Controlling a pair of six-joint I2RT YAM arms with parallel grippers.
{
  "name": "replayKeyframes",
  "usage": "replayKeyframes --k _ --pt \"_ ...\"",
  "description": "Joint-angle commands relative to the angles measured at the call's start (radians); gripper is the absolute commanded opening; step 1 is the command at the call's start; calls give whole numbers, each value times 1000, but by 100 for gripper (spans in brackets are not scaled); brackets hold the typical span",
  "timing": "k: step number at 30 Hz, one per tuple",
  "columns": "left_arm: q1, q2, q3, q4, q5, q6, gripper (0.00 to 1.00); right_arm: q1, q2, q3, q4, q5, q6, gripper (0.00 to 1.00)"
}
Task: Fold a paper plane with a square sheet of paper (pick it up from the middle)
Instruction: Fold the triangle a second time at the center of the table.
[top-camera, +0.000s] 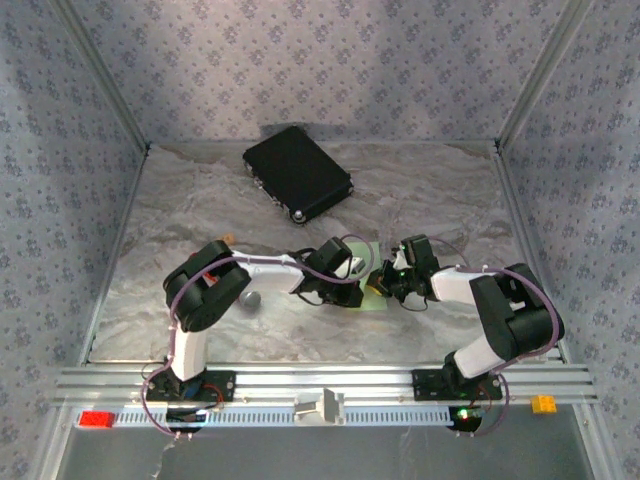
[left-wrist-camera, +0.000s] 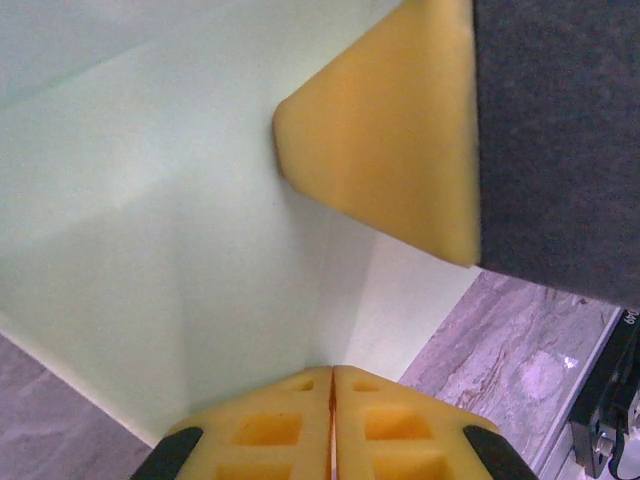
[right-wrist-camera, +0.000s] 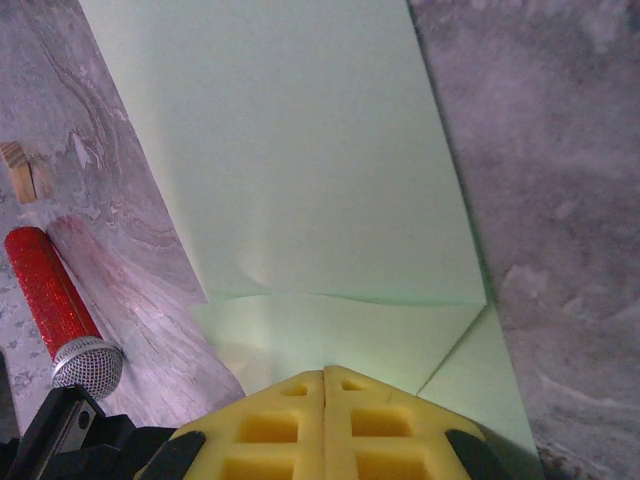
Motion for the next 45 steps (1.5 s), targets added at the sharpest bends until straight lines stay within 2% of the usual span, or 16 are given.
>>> replayKeyframes --k 1,20,29,40,45 --pt "-22 -25 -38 -43 35 -19 9 -14 14 -22 -80 58 -16 2" --pt "-28 -98 -71 -108 33 4 10 -13 4 -22 -80 51 -17 2" --pt "-11 -196 -71 -21 2 -11 9 -10 3 -21 -80 46 -17 2" --pt "21 -44 13 1 17 -38 6 -10 5 -14 -81 40 -22 2" --pt "8 -15 -35 -14 23 -37 3 -10 3 -11 -76 29 -21 3"
